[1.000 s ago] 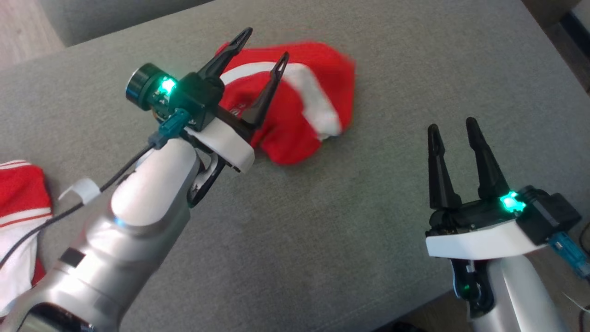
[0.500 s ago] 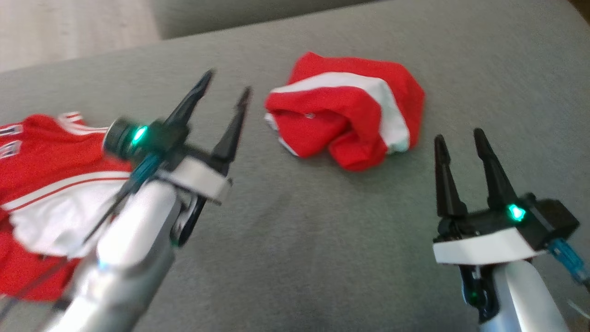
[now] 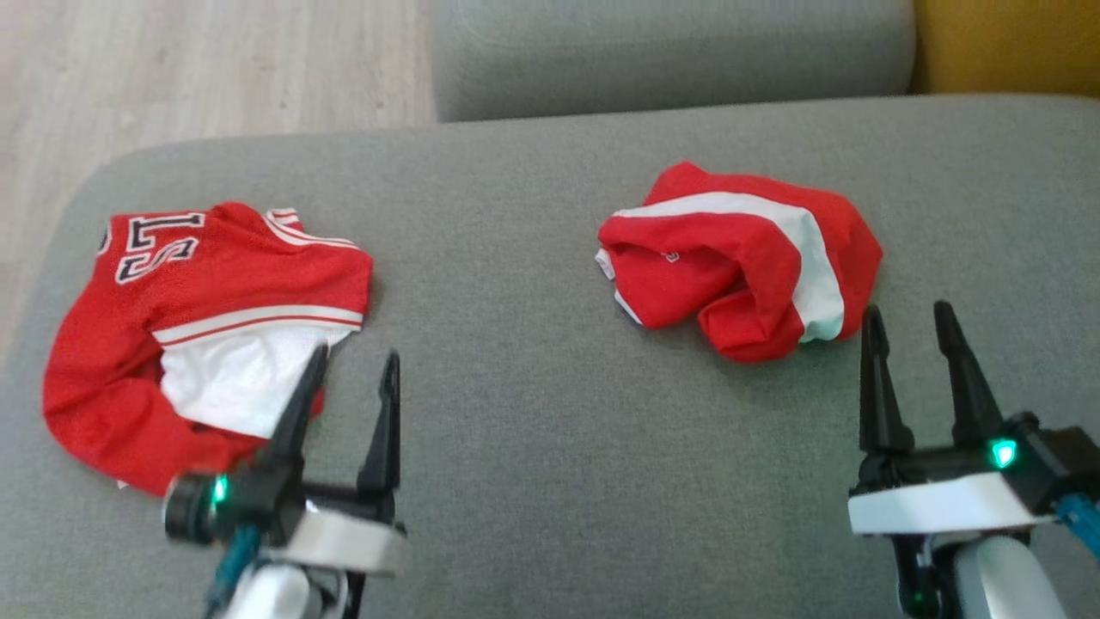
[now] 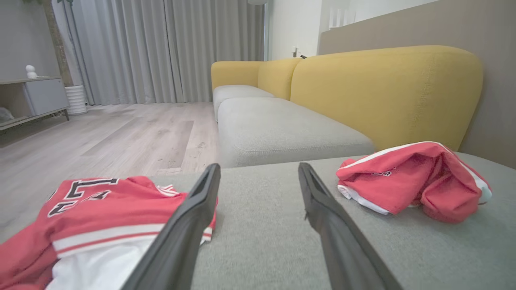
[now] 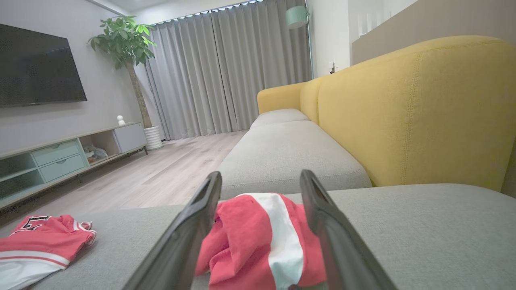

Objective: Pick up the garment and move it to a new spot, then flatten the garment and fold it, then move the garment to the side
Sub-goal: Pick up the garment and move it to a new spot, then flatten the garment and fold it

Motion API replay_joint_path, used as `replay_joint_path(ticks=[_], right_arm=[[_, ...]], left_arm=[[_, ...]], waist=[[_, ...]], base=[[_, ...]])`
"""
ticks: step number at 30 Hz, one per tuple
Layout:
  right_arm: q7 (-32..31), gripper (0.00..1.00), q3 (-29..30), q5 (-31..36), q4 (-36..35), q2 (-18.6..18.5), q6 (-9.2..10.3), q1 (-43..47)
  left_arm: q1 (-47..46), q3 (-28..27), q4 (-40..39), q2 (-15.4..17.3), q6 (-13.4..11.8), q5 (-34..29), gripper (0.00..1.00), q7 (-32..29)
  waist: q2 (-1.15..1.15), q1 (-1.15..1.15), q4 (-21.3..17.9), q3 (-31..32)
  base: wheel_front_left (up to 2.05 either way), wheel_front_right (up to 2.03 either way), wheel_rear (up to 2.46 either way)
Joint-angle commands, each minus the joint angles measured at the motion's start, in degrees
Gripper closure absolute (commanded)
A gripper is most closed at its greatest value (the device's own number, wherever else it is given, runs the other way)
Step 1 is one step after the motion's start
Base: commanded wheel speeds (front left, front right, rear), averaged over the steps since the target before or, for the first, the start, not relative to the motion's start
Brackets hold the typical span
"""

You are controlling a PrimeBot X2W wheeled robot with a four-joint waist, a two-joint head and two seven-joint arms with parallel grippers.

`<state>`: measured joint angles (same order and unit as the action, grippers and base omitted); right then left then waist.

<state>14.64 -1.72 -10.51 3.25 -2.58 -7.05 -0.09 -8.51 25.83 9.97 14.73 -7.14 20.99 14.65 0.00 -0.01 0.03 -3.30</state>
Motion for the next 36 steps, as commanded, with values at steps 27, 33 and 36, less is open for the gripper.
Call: replay_joint_path(ticks=[27,33,36], right_arm=[[0.4,0.00,0.1,4.2,2.1,-0.3,-0.44,0.1],[0.4,0.00,3.9,4.8,12.3,-0.3,-0.44,-5.9],[0.4,0.00,4.9,6.2,18.3,-0.3,-0.44,-9.5]], left_arm=[[5.8,-13.7,-3.3,-9.6,7.1,-10.3,0.00,0.3],[3.9,-13.8,-2.2,-10.3,8.5,-11.5,0.00,0.3],[2.7,-14.2,-1.8,-10.5,9.1,-11.7,0.00,0.3]], waist=[[0.00,0.01,1.4,-0.5],[0.00,0.01,3.2,-3.8],[0.00,0.01,4.1,-5.3]], base=[[0.00,0.00,0.00],[0.00,0.00,0.00],[0.00,0.00,0.00]])
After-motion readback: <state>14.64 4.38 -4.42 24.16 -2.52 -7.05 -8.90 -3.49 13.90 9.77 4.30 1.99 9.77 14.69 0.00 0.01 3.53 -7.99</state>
